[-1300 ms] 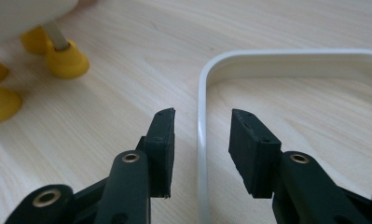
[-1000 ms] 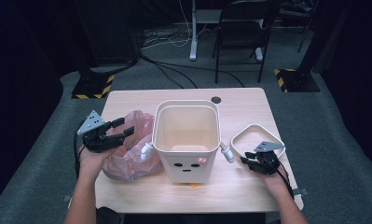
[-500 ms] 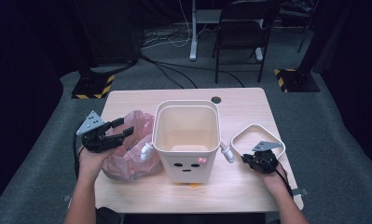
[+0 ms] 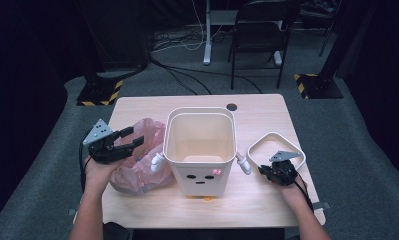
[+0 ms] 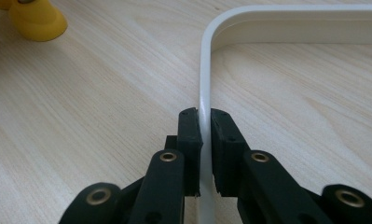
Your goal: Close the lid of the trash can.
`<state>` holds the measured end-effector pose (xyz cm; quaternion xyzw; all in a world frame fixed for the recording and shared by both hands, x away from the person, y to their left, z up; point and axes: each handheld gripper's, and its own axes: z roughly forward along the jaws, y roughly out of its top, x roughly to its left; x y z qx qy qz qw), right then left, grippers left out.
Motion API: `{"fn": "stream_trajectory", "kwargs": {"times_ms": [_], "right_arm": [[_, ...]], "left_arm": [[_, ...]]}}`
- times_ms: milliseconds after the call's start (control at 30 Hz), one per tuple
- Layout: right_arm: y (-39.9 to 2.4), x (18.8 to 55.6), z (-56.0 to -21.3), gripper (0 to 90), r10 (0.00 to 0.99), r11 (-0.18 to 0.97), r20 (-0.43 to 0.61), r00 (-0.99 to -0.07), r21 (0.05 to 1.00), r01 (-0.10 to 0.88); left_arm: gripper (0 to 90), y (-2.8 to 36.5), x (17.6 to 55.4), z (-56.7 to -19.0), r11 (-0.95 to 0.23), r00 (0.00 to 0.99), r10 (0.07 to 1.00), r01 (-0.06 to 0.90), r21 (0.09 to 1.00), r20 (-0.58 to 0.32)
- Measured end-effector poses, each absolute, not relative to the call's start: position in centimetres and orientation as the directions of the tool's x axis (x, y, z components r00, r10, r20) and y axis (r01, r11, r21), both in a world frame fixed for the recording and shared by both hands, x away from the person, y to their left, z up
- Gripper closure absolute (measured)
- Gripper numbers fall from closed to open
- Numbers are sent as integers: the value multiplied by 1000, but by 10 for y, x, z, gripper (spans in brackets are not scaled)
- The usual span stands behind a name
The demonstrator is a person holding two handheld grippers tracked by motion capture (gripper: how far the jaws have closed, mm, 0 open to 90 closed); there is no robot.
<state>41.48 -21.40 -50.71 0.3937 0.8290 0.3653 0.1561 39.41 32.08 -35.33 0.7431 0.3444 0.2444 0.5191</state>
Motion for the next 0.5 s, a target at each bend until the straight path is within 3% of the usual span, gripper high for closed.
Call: {"fn": "stream_trajectory", "kwargs": {"times_ms": [500], "right_arm": [[-213, 413, -500, 842, 763, 436, 7, -647, 733, 522]], "left_arm": [[434, 321, 392, -352, -223, 643, 766, 252, 942, 9]]}}
